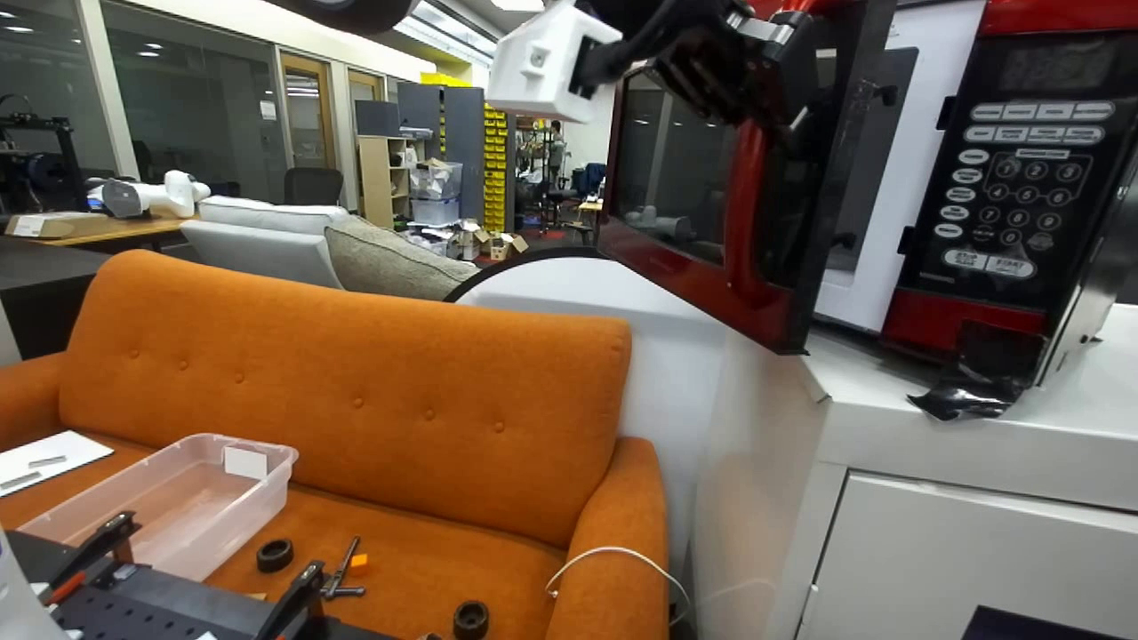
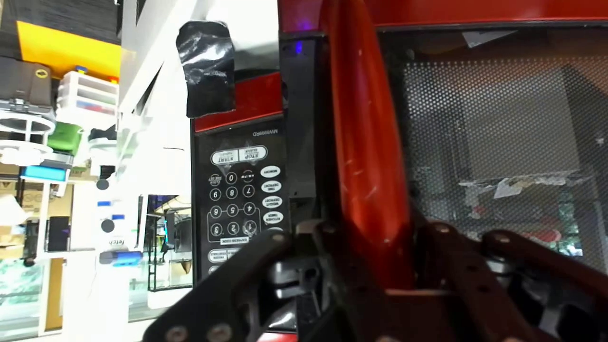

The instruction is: Open the microwave door

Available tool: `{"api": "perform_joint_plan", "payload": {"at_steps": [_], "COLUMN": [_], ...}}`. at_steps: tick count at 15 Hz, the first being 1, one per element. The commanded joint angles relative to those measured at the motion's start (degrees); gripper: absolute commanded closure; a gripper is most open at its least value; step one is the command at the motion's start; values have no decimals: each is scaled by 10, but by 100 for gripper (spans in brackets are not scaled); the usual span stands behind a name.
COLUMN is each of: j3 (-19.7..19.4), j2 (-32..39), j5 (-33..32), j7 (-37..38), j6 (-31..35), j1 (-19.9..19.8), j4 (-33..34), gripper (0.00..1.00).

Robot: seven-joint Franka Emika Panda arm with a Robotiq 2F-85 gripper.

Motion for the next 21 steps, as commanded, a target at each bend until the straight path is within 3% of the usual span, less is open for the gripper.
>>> {"api": "perform_joint_plan", "payload": {"at_steps": [1, 2, 3, 6, 9, 16, 21], "j3": [13, 19, -17, -24, -41, -84, -136], "j2": [-35, -37, -48, -78, -121, -207, -272], "j5": [-1, -1, -97, -210, -284, -356, -380], "j7": [6, 10, 91, 183, 229, 246, 206], "j6": [22, 32, 50, 52, 38, -28, -128], "j1": [-15, -17, 13, 7, 10, 40, 87], "j4": [-32, -39, -55, -85, -111, -134, -133], "gripper": [93, 93, 93, 93, 93, 93, 93]}}
